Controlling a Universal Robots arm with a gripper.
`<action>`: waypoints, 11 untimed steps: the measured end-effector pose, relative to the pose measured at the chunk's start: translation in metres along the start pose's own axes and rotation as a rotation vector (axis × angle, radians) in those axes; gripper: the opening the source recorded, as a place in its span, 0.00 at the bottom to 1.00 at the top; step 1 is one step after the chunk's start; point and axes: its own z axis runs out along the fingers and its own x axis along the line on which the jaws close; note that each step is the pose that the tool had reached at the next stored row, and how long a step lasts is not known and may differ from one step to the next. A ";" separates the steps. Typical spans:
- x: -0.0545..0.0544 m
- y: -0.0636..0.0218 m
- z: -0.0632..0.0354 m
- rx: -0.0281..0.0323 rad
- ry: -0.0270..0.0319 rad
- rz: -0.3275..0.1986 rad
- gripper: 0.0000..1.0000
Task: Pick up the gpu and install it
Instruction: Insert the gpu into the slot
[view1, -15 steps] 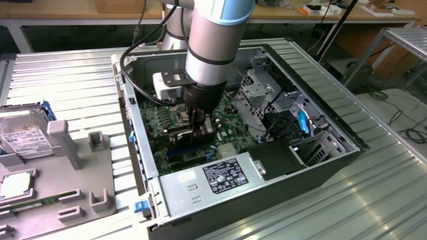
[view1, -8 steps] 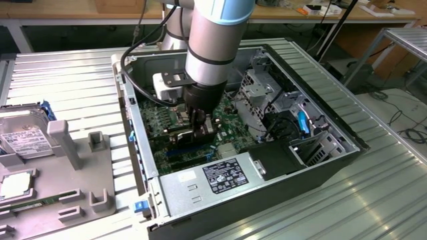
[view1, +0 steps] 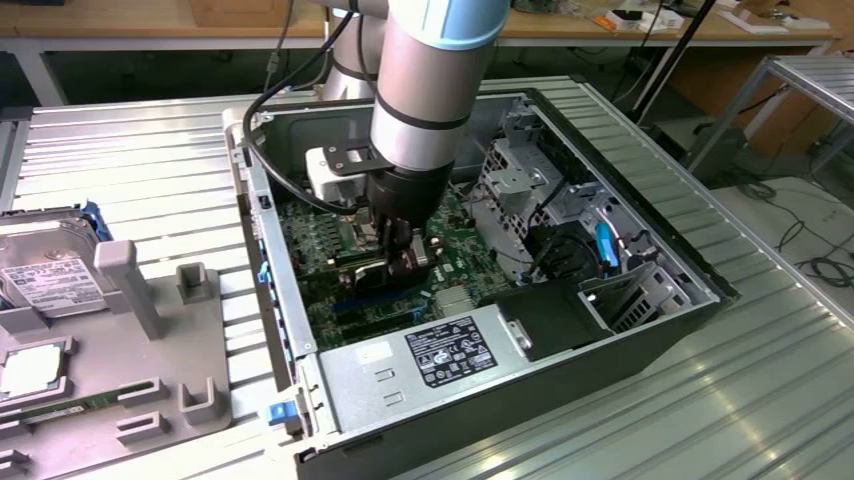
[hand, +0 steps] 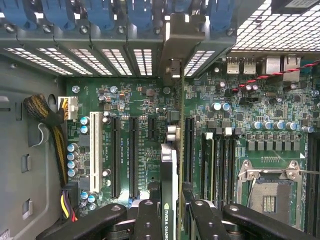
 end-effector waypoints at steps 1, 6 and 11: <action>0.000 0.0001 0.0001 0.0001 0.0002 0.000 0.27; 0.000 0.0004 0.0009 0.0004 0.0000 0.000 0.27; 0.000 0.0004 0.0019 0.0005 0.0001 0.000 0.27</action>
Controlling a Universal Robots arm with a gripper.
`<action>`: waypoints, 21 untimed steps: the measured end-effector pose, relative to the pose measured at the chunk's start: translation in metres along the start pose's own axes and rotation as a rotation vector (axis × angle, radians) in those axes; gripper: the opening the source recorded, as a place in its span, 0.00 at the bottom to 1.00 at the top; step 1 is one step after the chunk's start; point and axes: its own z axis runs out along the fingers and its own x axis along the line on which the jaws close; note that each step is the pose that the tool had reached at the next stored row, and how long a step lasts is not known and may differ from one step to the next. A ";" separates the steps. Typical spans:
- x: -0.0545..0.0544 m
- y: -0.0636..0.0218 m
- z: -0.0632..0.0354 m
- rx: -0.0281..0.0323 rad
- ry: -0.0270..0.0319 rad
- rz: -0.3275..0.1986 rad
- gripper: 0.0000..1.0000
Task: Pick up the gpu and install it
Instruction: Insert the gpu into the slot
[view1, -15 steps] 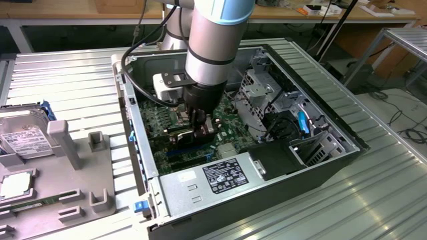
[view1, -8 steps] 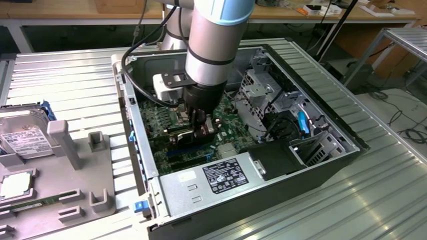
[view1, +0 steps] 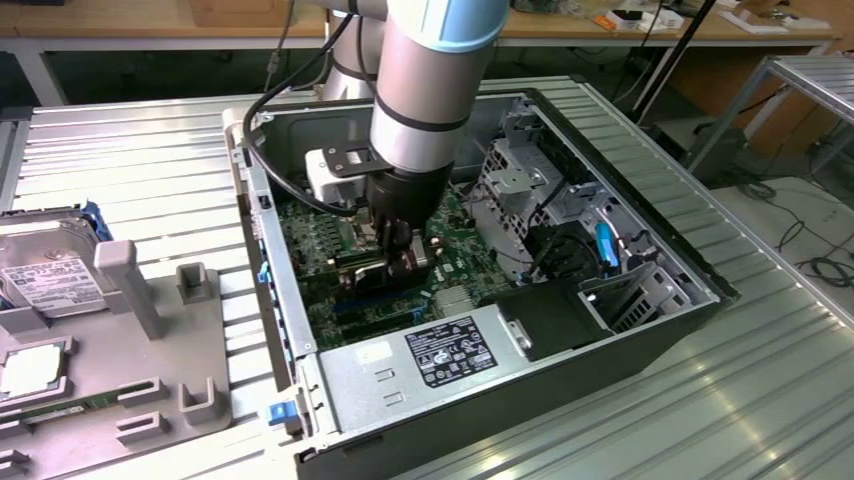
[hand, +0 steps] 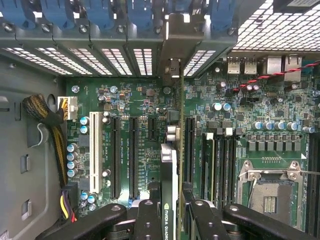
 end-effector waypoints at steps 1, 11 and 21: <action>0.000 0.0000 0.0005 0.0000 0.0001 0.000 0.27; 0.000 -0.0001 0.0026 0.0002 -0.0001 0.000 0.40; 0.000 0.0007 -0.0234 0.0005 -0.0004 0.000 0.58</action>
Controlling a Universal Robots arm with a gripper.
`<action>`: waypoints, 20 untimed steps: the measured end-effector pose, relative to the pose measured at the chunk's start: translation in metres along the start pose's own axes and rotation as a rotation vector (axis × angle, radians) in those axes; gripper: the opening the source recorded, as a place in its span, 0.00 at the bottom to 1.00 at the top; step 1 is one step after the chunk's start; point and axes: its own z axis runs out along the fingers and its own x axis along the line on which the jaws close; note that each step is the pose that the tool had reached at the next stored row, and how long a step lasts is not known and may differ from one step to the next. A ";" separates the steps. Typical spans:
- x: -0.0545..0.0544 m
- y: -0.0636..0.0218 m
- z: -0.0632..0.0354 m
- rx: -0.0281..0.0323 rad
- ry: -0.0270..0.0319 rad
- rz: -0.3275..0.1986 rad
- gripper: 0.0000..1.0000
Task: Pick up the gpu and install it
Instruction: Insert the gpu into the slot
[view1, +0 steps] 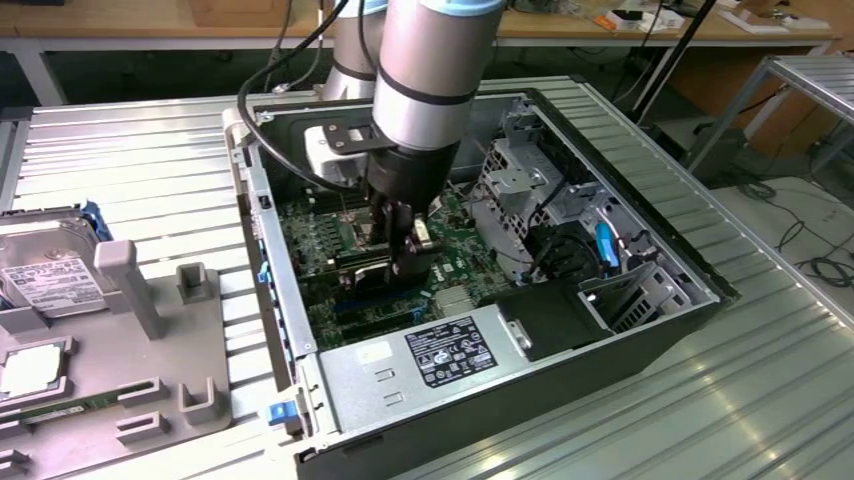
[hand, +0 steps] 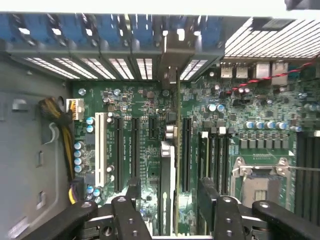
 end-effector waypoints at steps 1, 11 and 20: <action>0.000 0.0000 0.0000 0.0003 0.0001 0.000 0.58; 0.000 0.0001 -0.0002 0.0033 0.0004 0.000 0.14; 0.000 0.0001 -0.0002 0.0063 0.0004 0.000 0.11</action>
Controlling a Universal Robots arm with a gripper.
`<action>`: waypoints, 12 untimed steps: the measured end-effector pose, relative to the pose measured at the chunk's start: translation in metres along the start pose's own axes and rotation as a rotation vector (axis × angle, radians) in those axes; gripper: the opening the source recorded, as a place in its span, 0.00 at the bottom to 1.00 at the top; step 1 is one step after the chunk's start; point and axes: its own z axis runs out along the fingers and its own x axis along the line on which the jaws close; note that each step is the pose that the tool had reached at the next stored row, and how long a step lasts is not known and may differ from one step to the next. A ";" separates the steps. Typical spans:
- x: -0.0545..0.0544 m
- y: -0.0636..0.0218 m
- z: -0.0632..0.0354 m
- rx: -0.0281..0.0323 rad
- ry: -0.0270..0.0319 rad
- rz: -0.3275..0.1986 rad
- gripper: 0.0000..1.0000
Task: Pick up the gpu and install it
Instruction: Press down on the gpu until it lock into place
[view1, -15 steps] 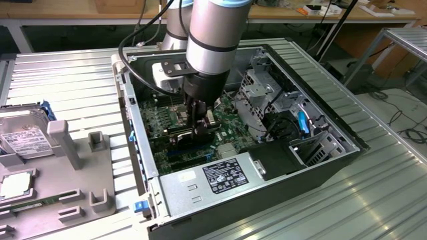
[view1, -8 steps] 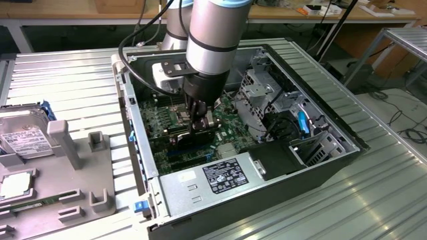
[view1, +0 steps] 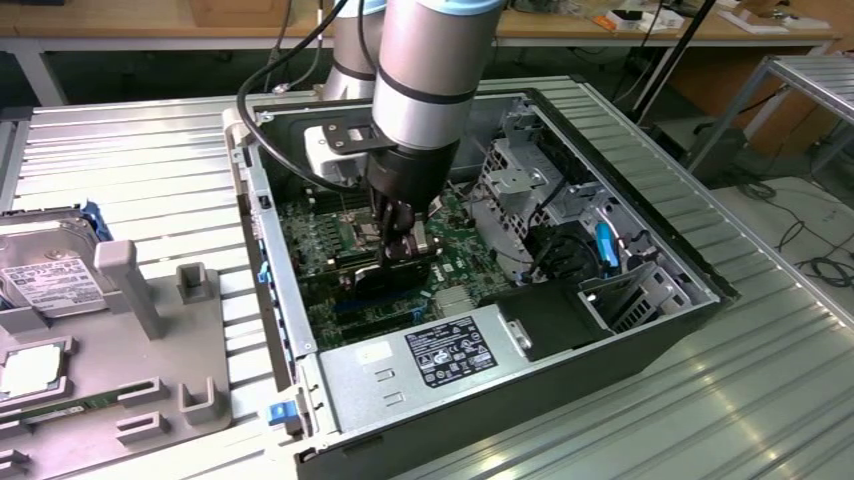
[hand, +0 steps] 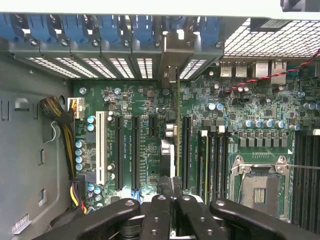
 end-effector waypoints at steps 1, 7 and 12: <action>0.000 0.0000 0.0000 0.0004 0.0000 0.000 0.11; 0.000 0.0000 0.0000 0.0032 0.0000 0.000 0.11; 0.000 0.0000 0.0052 0.0033 0.0001 0.001 0.11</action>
